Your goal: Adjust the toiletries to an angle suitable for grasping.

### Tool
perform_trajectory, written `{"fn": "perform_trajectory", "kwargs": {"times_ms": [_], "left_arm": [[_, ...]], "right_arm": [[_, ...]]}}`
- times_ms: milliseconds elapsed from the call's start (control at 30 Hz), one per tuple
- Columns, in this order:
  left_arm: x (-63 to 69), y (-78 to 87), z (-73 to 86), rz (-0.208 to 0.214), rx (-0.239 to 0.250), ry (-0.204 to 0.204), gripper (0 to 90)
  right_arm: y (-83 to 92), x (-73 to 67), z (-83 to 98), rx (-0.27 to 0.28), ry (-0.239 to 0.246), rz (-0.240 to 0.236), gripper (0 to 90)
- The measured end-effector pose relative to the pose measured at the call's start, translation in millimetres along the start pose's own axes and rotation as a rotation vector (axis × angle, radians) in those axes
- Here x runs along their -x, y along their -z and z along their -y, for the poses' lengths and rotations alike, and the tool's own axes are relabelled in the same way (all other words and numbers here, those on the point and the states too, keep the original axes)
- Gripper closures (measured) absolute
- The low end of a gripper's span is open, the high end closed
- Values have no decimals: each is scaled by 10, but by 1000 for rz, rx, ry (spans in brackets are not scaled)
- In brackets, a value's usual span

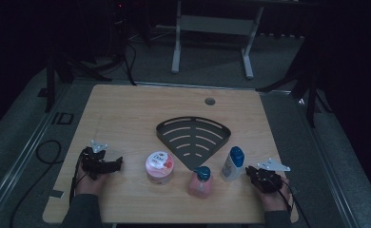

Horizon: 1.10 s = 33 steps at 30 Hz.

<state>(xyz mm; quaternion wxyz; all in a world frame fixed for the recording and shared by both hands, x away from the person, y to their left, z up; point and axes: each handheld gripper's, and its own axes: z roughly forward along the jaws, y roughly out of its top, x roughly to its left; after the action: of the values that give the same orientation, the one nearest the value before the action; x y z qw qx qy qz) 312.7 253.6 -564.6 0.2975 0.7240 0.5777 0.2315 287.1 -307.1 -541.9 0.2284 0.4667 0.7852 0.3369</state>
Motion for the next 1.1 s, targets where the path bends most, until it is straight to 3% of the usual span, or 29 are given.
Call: {"fn": "perform_trajectory", "kwargs": {"times_ms": [67, 300, 500, 800, 1100], "left_arm": [[0, 0, 0, 0, 0, 0, 67], [6, 0, 1, -1, 1, 3, 67], [7, 1, 1, -2, 0, 3, 68], [10, 1, 1, -2, 0, 4, 67], [10, 1, 1, -2, 0, 4, 67]], "right_arm": [[49, -32, -49, -17, 23, 7, 896], [157, -204, -106, -24, 102, -27, 900], [253, -352, -56, -22, 113, -87, 900], [333, -612, -35, -24, 160, -134, 900], [234, -688, -24, -35, 156, -132, 900]]}}
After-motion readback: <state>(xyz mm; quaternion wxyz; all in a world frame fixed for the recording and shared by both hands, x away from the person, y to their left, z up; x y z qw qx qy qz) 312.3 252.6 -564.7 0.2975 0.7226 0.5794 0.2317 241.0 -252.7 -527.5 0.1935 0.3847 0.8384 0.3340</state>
